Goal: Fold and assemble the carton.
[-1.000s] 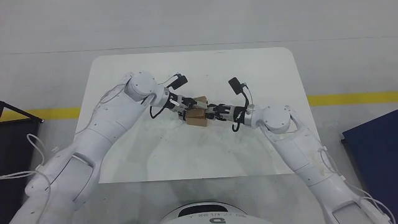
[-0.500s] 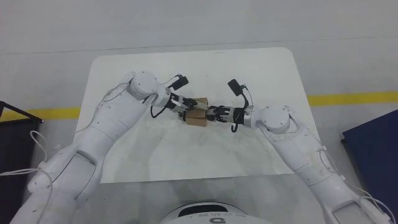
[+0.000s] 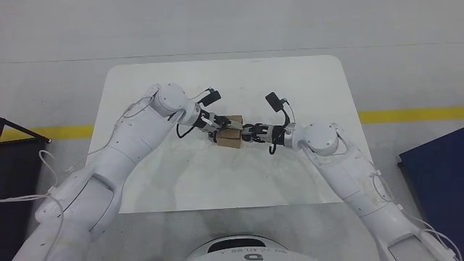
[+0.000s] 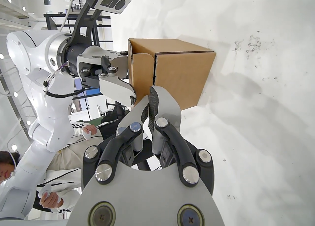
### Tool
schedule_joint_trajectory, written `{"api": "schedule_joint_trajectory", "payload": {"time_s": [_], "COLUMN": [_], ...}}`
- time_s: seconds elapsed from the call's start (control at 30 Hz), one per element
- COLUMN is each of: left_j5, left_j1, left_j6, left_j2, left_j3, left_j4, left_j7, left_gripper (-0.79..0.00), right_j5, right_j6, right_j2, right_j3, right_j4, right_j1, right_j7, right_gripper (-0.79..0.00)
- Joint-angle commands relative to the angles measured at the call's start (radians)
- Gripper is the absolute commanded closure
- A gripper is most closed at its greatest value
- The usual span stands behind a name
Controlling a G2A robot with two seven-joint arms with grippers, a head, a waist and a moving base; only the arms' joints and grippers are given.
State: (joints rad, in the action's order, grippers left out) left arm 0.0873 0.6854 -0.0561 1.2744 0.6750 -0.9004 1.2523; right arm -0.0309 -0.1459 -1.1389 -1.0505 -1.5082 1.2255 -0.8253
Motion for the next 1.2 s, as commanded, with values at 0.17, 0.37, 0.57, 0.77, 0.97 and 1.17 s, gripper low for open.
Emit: {"api": "schedule_joint_trajectory", "payload": {"time_s": [0.17,0.37,0.57,0.77,0.97,1.17], "left_j5": [-0.014,-0.047,-0.058,-0.075,0.009,0.048], "left_j1": [-0.003,-0.009,-0.015,-0.019,-0.002,0.011], "left_j6": [-0.001,-0.011,-0.012,0.005,0.068,0.086], "left_j2": [0.005,0.012,0.018,0.021,0.011,-0.006], "left_j3": [-0.008,-0.026,-0.034,-0.034,0.022,0.076], "left_j4": [0.012,0.018,0.024,0.020,0.004,0.004], "left_j7": [0.007,0.014,0.015,-0.005,0.002,-0.004], "left_gripper": [-0.785,-0.785,-0.785,-0.785,-0.785,-0.785], "right_j5": [0.012,0.010,0.013,0.013,0.004,-0.004], "right_j6": [-0.017,-0.013,-0.011,-0.007,0.011,0.032], "right_j2": [0.017,0.032,0.038,0.040,0.041,0.045], "right_j3": [-0.068,-0.137,-0.157,-0.161,-0.172,-0.190], "right_j4": [-0.046,-0.105,-0.140,-0.153,-0.165,-0.188], "right_j1": [0.042,0.102,0.129,0.136,0.146,0.154], "right_j7": [0.023,0.048,0.053,0.059,0.071,0.072], "right_gripper": [-0.068,-0.049,-0.037,-0.037,-0.025,0.000]}}
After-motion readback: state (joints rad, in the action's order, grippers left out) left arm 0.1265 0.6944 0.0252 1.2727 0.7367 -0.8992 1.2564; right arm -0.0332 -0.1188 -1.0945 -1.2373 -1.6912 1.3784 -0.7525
